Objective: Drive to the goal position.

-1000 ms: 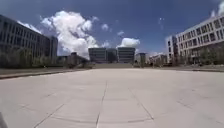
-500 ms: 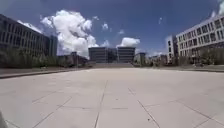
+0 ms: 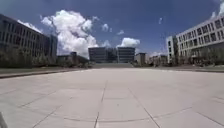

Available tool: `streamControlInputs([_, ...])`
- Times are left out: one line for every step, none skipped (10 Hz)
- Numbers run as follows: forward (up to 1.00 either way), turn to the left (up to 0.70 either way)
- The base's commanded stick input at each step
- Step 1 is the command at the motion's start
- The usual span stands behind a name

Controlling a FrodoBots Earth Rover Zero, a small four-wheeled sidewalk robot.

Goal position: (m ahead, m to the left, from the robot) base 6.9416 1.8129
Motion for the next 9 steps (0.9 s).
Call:
streamControlInputs([0.7, 0.0])
streamControlInputs([0.7, 0.0])
streamControlInputs([0.7, 0.0])
streamControlInputs([0.7, 0.0])
streamControlInputs([0.7, 0.0])
streamControlInputs([0.7, 0.0])
streamControlInputs([0.7, 0.0])
streamControlInputs([0.7, 0.0])
streamControlInputs([0.7, 0.0])
